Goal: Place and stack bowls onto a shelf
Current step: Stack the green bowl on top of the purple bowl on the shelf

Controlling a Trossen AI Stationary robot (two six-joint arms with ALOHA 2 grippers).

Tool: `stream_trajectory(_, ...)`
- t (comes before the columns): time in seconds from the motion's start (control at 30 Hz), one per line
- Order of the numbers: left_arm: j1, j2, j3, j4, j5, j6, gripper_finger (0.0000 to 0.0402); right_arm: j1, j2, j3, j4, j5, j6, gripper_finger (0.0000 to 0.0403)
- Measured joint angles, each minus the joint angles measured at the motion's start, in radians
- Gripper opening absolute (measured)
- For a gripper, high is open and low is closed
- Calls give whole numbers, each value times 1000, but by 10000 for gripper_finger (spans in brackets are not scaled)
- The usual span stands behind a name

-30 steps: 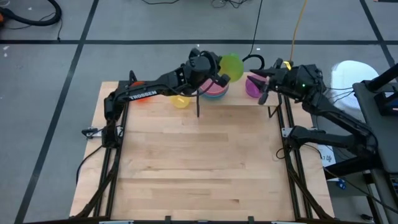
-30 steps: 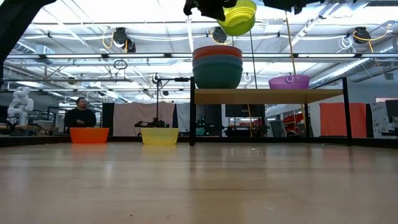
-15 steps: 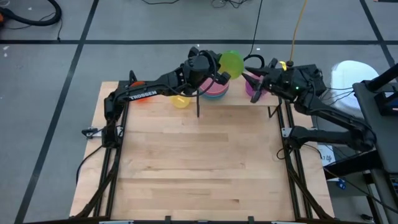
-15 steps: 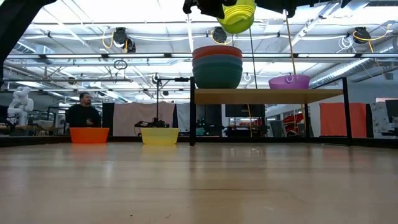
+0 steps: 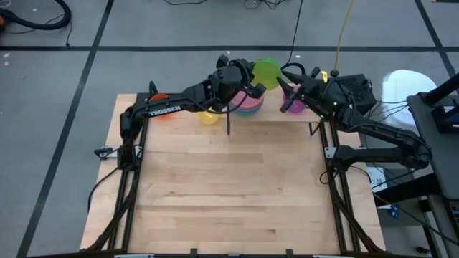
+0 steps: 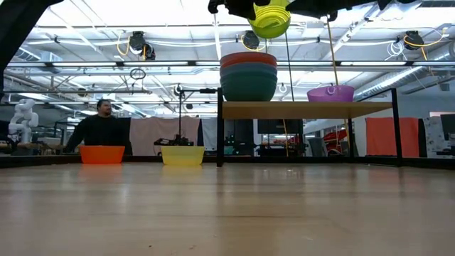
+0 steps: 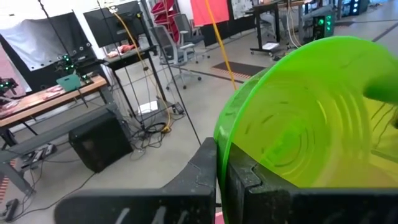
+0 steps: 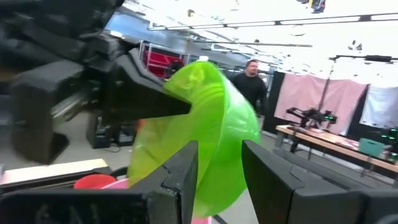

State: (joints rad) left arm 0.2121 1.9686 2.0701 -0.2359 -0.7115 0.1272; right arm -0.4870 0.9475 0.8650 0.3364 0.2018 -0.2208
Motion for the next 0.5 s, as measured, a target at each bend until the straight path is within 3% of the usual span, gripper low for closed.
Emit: stream_trajectory(0.5, -56, 0, 0, -20, 3, -7, 3, -1, 55, 3, 71, 10, -3, 114)
